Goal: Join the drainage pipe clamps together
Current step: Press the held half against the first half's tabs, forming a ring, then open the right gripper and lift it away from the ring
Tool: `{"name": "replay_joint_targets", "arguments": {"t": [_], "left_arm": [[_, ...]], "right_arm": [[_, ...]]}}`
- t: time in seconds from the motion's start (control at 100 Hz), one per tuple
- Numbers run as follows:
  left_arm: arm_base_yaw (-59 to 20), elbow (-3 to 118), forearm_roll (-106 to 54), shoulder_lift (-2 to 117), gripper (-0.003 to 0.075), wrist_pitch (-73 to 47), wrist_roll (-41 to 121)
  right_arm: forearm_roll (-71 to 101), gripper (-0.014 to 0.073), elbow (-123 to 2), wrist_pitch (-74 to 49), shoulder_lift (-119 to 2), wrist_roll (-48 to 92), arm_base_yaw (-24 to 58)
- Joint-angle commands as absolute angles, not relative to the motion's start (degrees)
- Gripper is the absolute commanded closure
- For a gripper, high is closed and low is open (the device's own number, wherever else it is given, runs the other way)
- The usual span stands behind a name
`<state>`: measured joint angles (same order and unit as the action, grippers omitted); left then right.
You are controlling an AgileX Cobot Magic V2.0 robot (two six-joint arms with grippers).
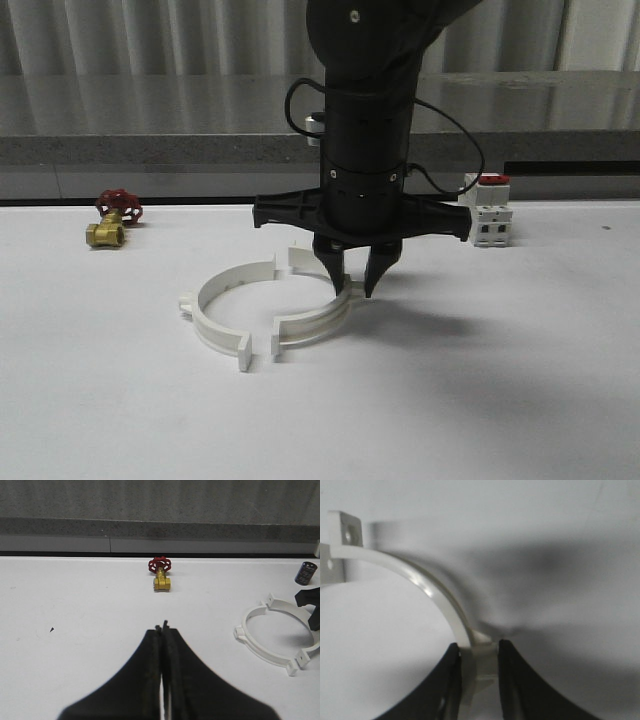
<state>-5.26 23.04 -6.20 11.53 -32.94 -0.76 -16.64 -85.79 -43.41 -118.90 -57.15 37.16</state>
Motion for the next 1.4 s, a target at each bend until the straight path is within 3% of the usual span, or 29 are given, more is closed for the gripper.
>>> {"name": "replay_joint_targets", "arguments": {"t": [0.0, 0.55, 0.69, 0.81, 0.91, 1.39], "left_arm": [[-5.21, 24.56, -7.01, 12.03, 0.0740, -28.59, -0.85], [-5.21, 24.56, -7.01, 12.03, 0.0740, -28.59, -0.85], [-5.21, 24.56, -7.01, 12.03, 0.0740, -28.59, -0.85], [-5.21, 24.56, -7.01, 12.03, 0.0740, -28.59, -0.85], [-5.21, 24.56, -7.01, 12.03, 0.0740, -28.59, -0.85], [-5.21, 24.56, -7.01, 12.03, 0.0740, -28.59, -0.85]], "right_arm": [[-17.76, 0.0484, -87.54, -42.34, -116.20, -57.25, 37.73], [-16.12, 0.0478, -87.54, -38.97, -116.54, -58.31, 39.12], [-16.12, 0.0358, -87.54, -38.97, -116.54, -58.15, 39.12], [-16.12, 0.0151, -87.54, -38.90, -116.54, -56.79, 39.12], [-16.12, 0.0036, -87.54, -38.96, -116.54, -55.99, 39.12], [-17.02, 0.0032, -89.27, -38.02, -114.87, -51.49, 39.12]]}}
